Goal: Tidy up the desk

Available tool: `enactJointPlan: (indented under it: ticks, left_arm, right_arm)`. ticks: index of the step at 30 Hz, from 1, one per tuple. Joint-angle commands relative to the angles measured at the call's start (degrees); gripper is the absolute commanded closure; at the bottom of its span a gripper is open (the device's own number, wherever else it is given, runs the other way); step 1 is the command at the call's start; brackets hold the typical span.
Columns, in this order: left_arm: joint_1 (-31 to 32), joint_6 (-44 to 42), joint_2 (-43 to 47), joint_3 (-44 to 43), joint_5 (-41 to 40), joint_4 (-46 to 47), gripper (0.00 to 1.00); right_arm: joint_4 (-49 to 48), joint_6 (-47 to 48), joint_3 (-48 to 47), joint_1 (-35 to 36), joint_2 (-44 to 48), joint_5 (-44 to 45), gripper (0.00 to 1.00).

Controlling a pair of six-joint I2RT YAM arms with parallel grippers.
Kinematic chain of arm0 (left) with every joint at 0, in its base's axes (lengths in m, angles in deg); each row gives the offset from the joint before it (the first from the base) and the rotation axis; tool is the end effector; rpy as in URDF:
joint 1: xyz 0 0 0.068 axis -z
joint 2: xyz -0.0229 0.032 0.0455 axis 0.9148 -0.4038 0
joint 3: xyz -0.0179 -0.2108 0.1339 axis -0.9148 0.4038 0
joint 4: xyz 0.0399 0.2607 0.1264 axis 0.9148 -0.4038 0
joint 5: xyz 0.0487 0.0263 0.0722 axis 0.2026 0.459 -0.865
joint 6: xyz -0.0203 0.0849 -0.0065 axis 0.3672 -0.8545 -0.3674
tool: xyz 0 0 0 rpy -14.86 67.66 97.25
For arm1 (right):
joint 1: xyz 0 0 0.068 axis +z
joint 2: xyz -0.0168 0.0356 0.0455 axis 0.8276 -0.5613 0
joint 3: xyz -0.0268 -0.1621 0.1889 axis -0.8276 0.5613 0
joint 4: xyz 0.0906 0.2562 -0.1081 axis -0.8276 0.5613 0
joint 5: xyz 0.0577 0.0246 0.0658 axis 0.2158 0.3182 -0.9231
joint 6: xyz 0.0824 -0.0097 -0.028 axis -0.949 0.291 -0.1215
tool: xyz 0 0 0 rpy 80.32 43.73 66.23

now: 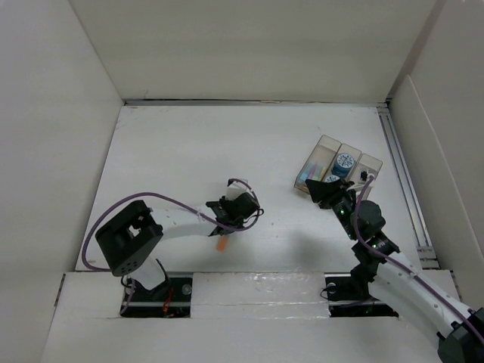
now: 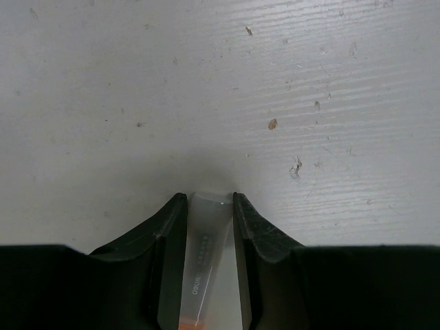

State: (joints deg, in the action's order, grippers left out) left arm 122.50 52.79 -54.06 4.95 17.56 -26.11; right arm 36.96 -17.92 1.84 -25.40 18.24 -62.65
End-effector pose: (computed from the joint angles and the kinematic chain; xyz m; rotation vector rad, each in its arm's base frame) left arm 0.2124 -0.2588 0.0828 0.2302 2.4013 -0.1820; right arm 0.2238 0.1175 0.2220 0.2923 1.5766 0.8811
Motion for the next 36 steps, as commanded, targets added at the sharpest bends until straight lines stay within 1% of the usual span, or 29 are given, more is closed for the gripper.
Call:
enactJointPlan:
  ticks: [1, 4, 11, 16, 18, 23, 25, 27, 28, 31, 32, 34, 35, 36]
  left_arm:
    - [0.3, 1.2, -2.9, -0.9, -0.3, -3.2, 0.92]
    - [0.3, 1.1, -4.0, -2.0, -0.8, -3.0, 1.00]
    - [0.3, -1.7, -3.5, -8.3, -1.2, 0.0, 1.00]
    - [-2.7, -5.9, -3.1, -12.6, 3.4, 6.3, 1.00]
    - [-3.2, -6.9, -3.7, -15.3, 5.1, 8.4, 1.00]
    - [-3.2, -9.6, -8.2, -23.8, 6.7, 9.9, 1.00]
    - [-3.8, -10.3, -9.5, -25.8, 7.0, 9.8, 1.00]
    - [-5.4, -10.8, -10.9, -28.2, 10.0, 13.0, 1.00]
    - [-6.2, -10.8, -11.3, -29.0, 13.3, 13.9, 1.00]
    - [-9.2, -10.7, -13.4, -32.5, 18.4, 18.1, 1.00]
    - [-9.7, -10.6, -14.9, -34.9, 21.3, 18.9, 1.00]
    - [-10.3, -10.8, -17.0, -38.2, 23.9, 20.3, 1.00]
    - [-10.3, -10.9, -19.6, -42.4, 25.0, 20.2, 1.00]
    - [-10.3, -10.9, -20.9, -44.2, 27.5, 20.1, 1.00]
  right_arm:
    - [-3.1, 0.7, -2.3, 0.4, 0.3, -0.4, 0.58]
    - [-2.9, 0.7, -2.4, 0.4, 0.2, -0.4, 0.58]
    - [-2.5, 0.7, -2.4, 0.4, 0.8, 0.3, 0.58]
    - [-2.3, 0.8, -2.4, 0.4, 1.2, 0.8, 0.58]
    - [-2.1, 0.8, -2.2, 0.4, 1.6, 1.0, 0.58]
    - [-1.5, 0.9, -2.3, 0.4, 2.9, 1.4, 0.58]
    - [-1.3, 1.0, -2.4, 0.4, 3.3, 1.4, 0.58]
    - [-0.3, 0.9, -2.4, 0.4, 4.1, 1.7, 0.58]
    - [0.0, 0.9, -2.4, 0.4, 5.1, 1.9, 0.58]
    - [0.2, 0.9, -2.1, 0.4, 6.9, 2.3, 0.58]
    - [0.6, 1.0, -2.1, 0.4, 7.2, 2.4, 0.58]
    - [0.7, 1.0, -1.9, 0.4, 7.7, 2.8, 0.58]
    - [0.8, 1.0, -2.0, 0.4, 7.6, 2.8, 0.58]
    - [0.8, 1.0, -2.1, 0.4, 7.7, 2.5, 0.58]
